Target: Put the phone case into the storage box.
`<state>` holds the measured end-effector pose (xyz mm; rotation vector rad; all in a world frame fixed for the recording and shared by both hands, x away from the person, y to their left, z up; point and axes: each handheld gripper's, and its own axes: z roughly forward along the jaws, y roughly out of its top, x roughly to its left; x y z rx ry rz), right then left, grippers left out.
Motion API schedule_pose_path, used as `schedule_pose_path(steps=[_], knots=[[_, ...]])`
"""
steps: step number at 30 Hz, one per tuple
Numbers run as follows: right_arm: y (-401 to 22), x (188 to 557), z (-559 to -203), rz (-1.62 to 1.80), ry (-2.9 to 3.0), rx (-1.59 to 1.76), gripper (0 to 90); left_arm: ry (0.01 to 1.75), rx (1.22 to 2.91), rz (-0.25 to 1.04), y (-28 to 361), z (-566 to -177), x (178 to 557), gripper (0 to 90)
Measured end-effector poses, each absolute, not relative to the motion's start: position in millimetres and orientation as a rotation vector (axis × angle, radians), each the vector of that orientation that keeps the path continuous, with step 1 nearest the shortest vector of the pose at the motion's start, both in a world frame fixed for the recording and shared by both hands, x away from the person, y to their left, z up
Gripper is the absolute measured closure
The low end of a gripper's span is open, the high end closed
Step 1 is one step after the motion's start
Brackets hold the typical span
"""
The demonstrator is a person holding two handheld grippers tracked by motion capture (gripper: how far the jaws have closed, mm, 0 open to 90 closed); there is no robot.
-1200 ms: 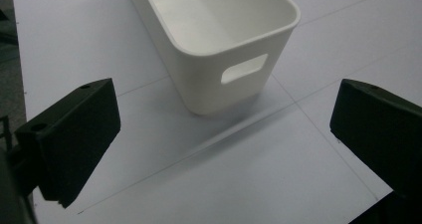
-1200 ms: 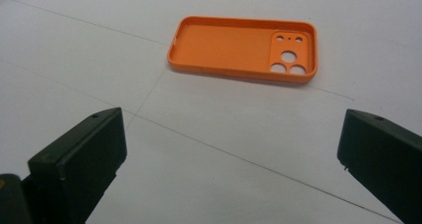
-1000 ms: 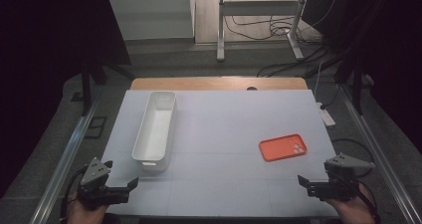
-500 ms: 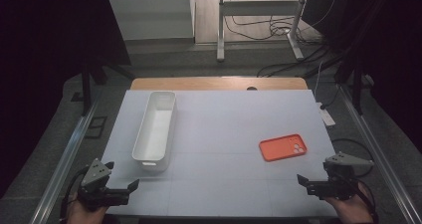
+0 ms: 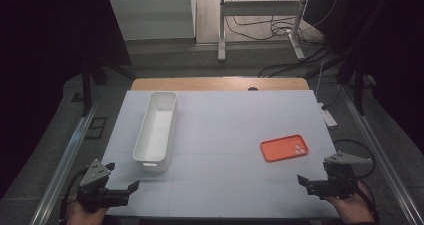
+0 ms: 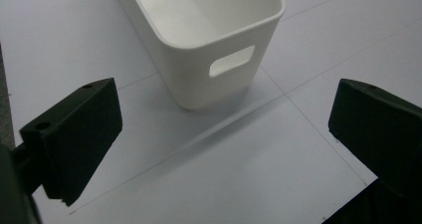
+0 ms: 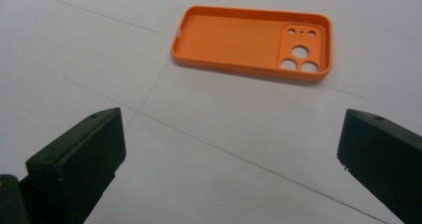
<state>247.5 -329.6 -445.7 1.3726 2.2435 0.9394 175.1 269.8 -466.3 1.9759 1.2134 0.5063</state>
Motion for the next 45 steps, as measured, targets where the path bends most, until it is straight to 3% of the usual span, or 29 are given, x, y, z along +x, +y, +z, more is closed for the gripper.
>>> schedule_pose_path(steps=[45], knots=[[-322.0,290.2,-450.9,0.875,2.304,1.356,0.0,1.198,1.976,0.475,271.5,-467.0,175.5,1.6]])
